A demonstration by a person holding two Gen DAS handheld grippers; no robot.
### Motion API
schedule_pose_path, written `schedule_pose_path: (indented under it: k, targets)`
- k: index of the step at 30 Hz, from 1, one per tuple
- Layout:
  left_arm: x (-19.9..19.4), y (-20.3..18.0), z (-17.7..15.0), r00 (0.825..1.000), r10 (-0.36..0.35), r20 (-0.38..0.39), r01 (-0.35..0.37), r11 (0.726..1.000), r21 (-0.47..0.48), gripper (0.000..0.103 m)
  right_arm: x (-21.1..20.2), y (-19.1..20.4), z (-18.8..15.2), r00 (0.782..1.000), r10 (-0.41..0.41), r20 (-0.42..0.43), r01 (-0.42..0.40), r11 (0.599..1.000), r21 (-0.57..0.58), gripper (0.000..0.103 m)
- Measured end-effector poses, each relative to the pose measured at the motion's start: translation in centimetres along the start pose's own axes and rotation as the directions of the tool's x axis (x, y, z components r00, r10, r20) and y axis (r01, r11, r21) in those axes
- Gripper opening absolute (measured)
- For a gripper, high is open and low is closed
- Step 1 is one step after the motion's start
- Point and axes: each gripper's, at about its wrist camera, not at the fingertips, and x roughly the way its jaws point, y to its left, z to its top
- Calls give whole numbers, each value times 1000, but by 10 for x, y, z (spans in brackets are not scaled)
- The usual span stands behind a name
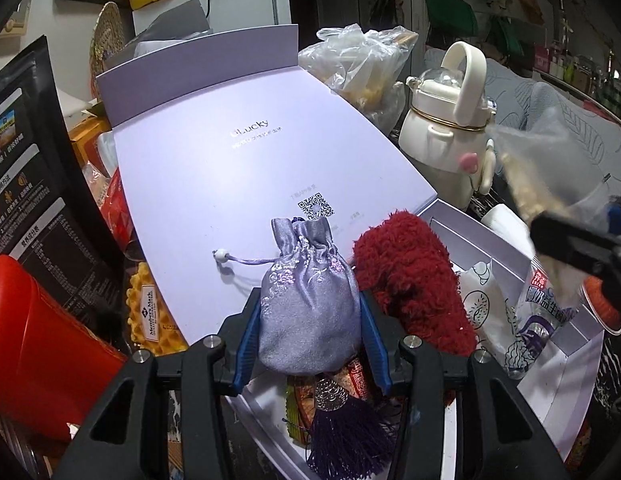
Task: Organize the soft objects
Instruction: 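Lower both items into the box and open both grippers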
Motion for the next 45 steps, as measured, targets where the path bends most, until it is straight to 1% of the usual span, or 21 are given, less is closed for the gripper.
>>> schedule_pose_path:
  k: [10, 14, 22, 24, 26, 28, 29, 30, 32, 36, 41, 43, 45]
  targets:
    - [6, -4, 4, 1000, 14, -16, -14, 1000, 5, 46, 38, 1, -4, 994, 47, -95, -47, 999, -2, 38]
    - [7, -6, 5, 999, 22, -25, -22, 1000, 20, 47, 49, 2, -8, 990, 46, -136, -47, 999, -6, 39]
    - [10, -13, 9, 997, 48, -65, -45, 998, 49, 48, 59, -1, -11, 983, 22, -180, -24, 1000, -10, 41]
    - [10, -15, 11, 996, 54, -75, -50, 997, 54, 48, 60, -2, -11, 981, 17, -191, -19, 1000, -9, 44]
    - [12, -17, 12, 994, 63, -90, -57, 996, 64, 48, 59, -3, -10, 981, 4, -193, -5, 1000, -9, 48]
    - [13, -16, 15, 992, 60, -110, -53, 997, 62, 48, 57, -5, -9, 981, -18, -192, 16, 1000, -9, 59]
    - [13, -15, 16, 991, 55, -120, -49, 997, 51, 50, 55, -7, -8, 981, -29, -193, 28, 1000, -6, 69]
    - [13, -13, 17, 991, 49, -128, -45, 998, 39, 53, 53, -9, -8, 981, -35, -193, 36, 999, -1, 74]
    - [14, -11, 18, 989, 48, -139, -45, 999, 26, 56, 48, -13, -7, 981, -37, -189, 39, 999, 9, 74]
    - [10, -13, 18, 988, 61, -143, -58, 998, 26, 56, 39, -14, -5, 982, -64, -180, 65, 998, -2, 74]
    - [-4, -15, 24, 992, 54, -115, -52, 998, 28, 57, 27, -14, 2, 984, -81, -162, 82, 997, -2, 74]
    - [-11, -15, 29, 994, 48, -99, -46, 999, 24, 60, 21, -14, 6, 985, -84, -149, 85, 996, -2, 74]
    - [-21, -14, 34, 996, 44, -74, -42, 999, 18, 73, 12, -14, 10, 987, -94, -129, 94, 996, -3, 74]
